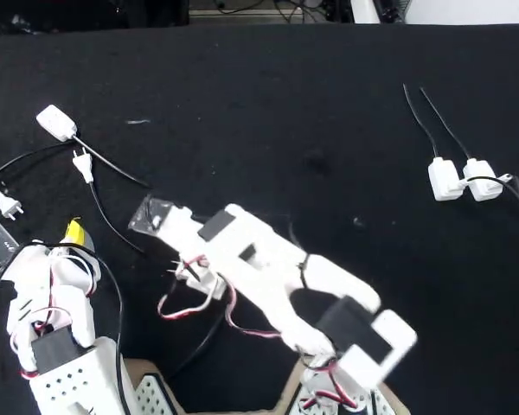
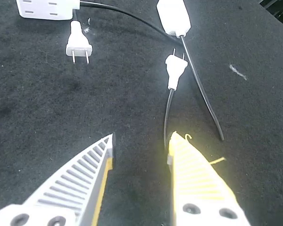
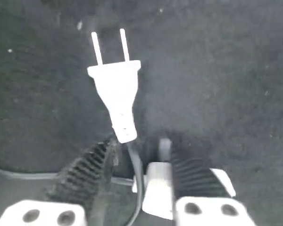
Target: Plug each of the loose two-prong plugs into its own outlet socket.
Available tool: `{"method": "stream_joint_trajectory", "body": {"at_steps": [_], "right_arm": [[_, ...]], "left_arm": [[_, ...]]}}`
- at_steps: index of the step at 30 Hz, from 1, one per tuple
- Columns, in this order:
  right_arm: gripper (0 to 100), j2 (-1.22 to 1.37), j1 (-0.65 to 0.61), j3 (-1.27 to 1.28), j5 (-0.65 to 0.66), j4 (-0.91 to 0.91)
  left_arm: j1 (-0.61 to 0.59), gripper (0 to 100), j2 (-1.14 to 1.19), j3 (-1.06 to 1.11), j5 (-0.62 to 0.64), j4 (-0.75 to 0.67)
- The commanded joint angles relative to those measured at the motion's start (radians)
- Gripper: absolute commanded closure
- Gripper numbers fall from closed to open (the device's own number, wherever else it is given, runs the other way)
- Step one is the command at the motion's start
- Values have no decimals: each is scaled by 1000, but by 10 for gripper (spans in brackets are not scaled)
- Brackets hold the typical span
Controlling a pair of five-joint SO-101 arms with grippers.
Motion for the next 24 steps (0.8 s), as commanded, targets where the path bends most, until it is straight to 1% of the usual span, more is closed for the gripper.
{"method": "stream_joint_trajectory", "body": {"at_steps": [1, 4, 6, 16, 24], "right_arm": [[821, 19, -17, -134, -9, 58], [828, -12, -71, -150, -14, 57], [828, -19, -83, -160, -18, 49], [830, 58, 17, -165, -9, -80], [829, 33, 21, -166, -9, -157]], "left_arm": [[13, 805, -9, -58, 6, -14], [10, 805, -9, -58, 5, -14], [10, 805, -9, -58, 5, -14], [10, 805, -9, -58, 5, -14], [8, 805, -9, -58, 5, -14]]}}
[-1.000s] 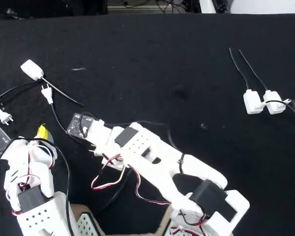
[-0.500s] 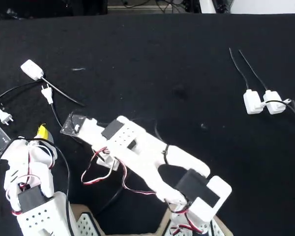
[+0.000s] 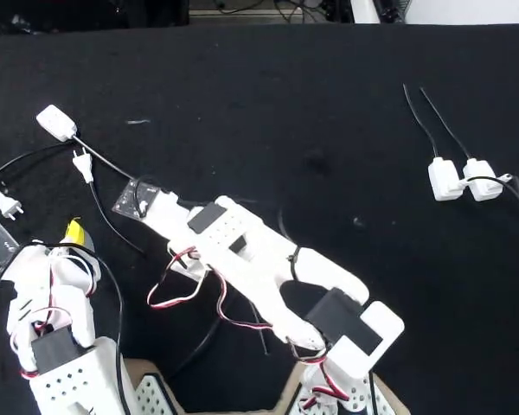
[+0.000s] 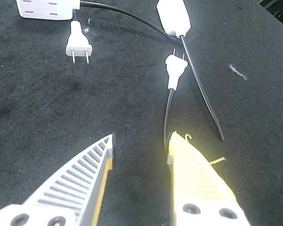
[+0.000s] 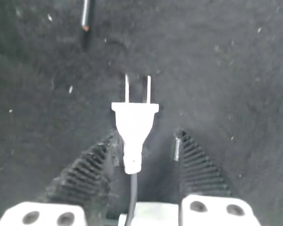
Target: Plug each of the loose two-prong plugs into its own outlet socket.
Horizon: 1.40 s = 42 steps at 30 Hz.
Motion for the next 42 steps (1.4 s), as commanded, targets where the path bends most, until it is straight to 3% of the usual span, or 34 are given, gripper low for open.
{"method": "stream_joint_trajectory", "body": {"at_steps": [1, 8, 20, 25, 38, 42], "right_arm": [[829, -31, 25, -56, -11, -57], [832, -30, 25, -56, 0, -101], [832, -199, 71, 226, 206, -302], [832, -297, 46, 318, 218, -305], [835, -222, 49, 375, 267, -451], [946, -223, 64, 371, 311, -454]], "left_arm": [[8, 805, -9, -58, 5, -14], [8, 805, -9, -58, 5, -14], [15, 805, -9, -58, -25, -14], [15, 805, -9, -58, -25, -15], [15, 805, -9, -58, -28, -15], [15, 805, -9, -58, -28, -15]]}}
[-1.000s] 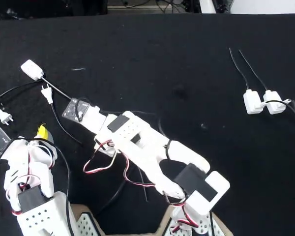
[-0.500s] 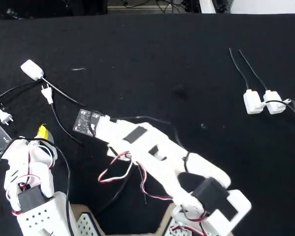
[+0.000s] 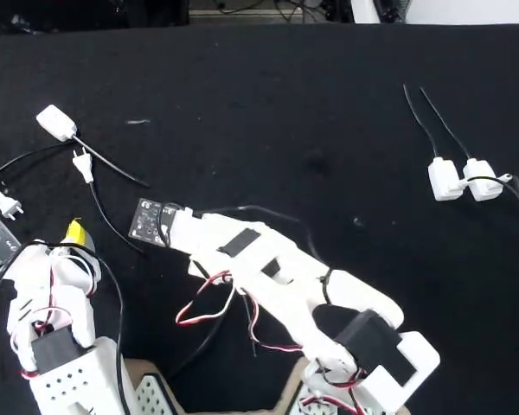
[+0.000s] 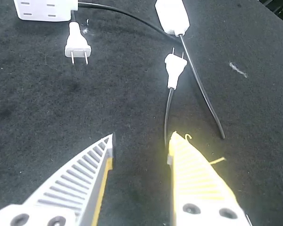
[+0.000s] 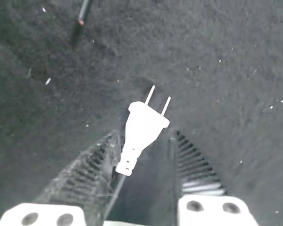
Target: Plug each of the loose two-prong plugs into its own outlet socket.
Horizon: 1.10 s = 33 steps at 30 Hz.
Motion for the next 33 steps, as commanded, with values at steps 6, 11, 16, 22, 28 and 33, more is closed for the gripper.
{"method": "stream_joint_trajectory", "body": {"at_steps": [6, 11, 16, 22, 28, 33], "right_arm": [[988, -10, 132, -5, -54, -98], [988, -10, 195, -54, -190, -46], [985, 16, 204, -182, -275, 157], [891, 41, 160, -255, -348, 258], [815, 47, 155, -283, -503, 244], [830, 71, 155, -283, -523, 232]], "left_arm": [[12, 805, -9, -58, -9, -15], [12, 805, -9, -58, -11, -15], [12, 805, -9, -58, -11, -15], [12, 805, -9, -58, -11, -15], [12, 805, -9, -58, -11, -15], [12, 805, -9, -58, -11, -15]]}}
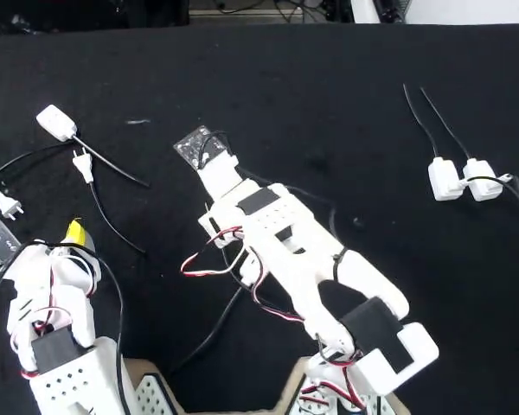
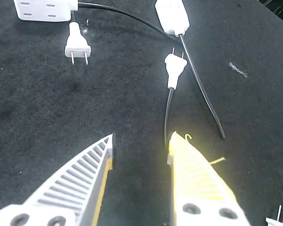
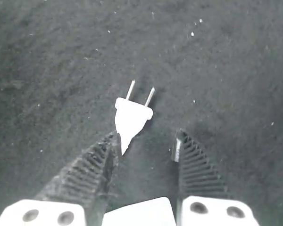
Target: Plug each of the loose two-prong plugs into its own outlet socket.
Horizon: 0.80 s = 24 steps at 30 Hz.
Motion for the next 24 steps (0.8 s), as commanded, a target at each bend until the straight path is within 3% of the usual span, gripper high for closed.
{"method": "stream_joint_trajectory", "body": {"at_steps": [1, 9, 24], "right_arm": [[830, 35, -18, -56, -25, -20], [828, 182, -78, -166, -138, -15], [850, 251, -86, -226, -146, 21]], "left_arm": [[12, 805, -9, -58, -9, -15], [12, 805, -9, -58, -9, -15], [12, 805, -9, -58, -9, -15]]}}
